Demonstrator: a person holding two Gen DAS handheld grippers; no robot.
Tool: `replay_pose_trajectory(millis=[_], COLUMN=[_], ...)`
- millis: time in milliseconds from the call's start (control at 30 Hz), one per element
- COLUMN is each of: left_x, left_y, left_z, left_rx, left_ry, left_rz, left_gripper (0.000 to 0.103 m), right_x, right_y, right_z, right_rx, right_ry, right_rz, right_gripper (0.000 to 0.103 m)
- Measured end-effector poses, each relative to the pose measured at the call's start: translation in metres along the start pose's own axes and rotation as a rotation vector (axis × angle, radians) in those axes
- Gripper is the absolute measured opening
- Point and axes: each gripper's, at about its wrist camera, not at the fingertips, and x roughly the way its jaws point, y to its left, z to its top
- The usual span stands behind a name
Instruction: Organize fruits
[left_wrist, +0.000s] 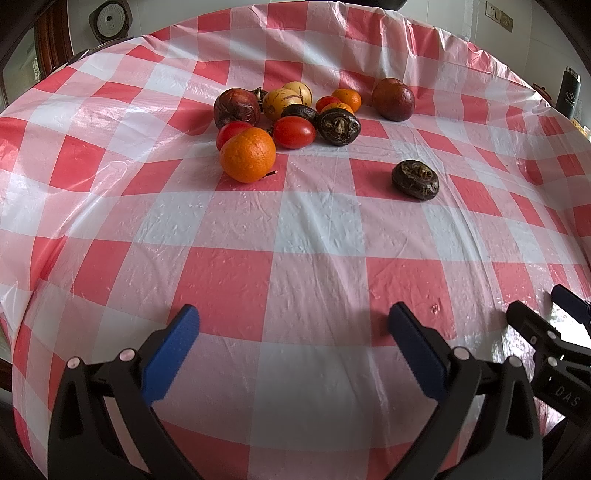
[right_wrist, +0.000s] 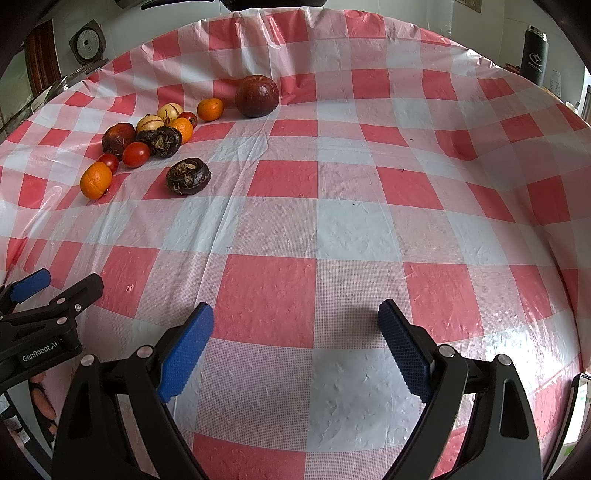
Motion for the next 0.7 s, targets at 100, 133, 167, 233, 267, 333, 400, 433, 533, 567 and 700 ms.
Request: replay_pose_trajectory(millis=[100,133,167,233,267,333,400,433,533,567,700], left_x=[0.0,0.0,0.0,0.0,0.0,0.0,0.0,0.0,0.0,0.0,0.0], left_y=[0.0,0.0,0.0,0.0,0.0,0.0,0.0,0.0,0.0,0.0,0.002], left_z=[0.0,0.0,0.0,0.0,0.0,0.0,0.0,0.0,0.0,0.0,0.002], left_rx=[0.0,0.0,0.0,0.0,0.0,0.0,0.0,0.0,0.0,0.004,0.05], left_ry=[0.0,0.0,0.0,0.0,0.0,0.0,0.0,0.0,0.0,0.0,0.032], left_rz=[0.0,0.0,0.0,0.0,0.0,0.0,0.0,0.0,0.0,-0.003,-0.038], left_gripper=[0.102,0.102,0.102,0.102,0.102,0.102,0.102,0.102,0.102,0.102,0.102], right_x=[0.0,0.0,0.0,0.0,0.0,0.0,0.0,0.0,-0.001,0.0,0.007], right_y=[0.0,0.0,0.0,0.0,0.0,0.0,0.0,0.0,0.001,0.001,0.002], right_z=[0.0,0.0,0.0,0.0,0.0,0.0,0.0,-0.001,-0.001,0.0,0.01], right_rx=[0.0,0.0,0.0,0.0,0.0,0.0,0.0,0.0,-0.008,-0.011,-0.058], right_ry=[0.0,0.0,0.0,0.0,0.0,0.0,0.0,0.0,0.001,0.01,0.063], right_rz=[0.0,0.0,0.0,0.0,0.0,0.0,0.0,0.0,-0.001,0.004,0.035], right_gripper=[0.088,0.088,0.088,0.088,0.088,0.088,0.088,0.088,0.087,0.087,0.087])
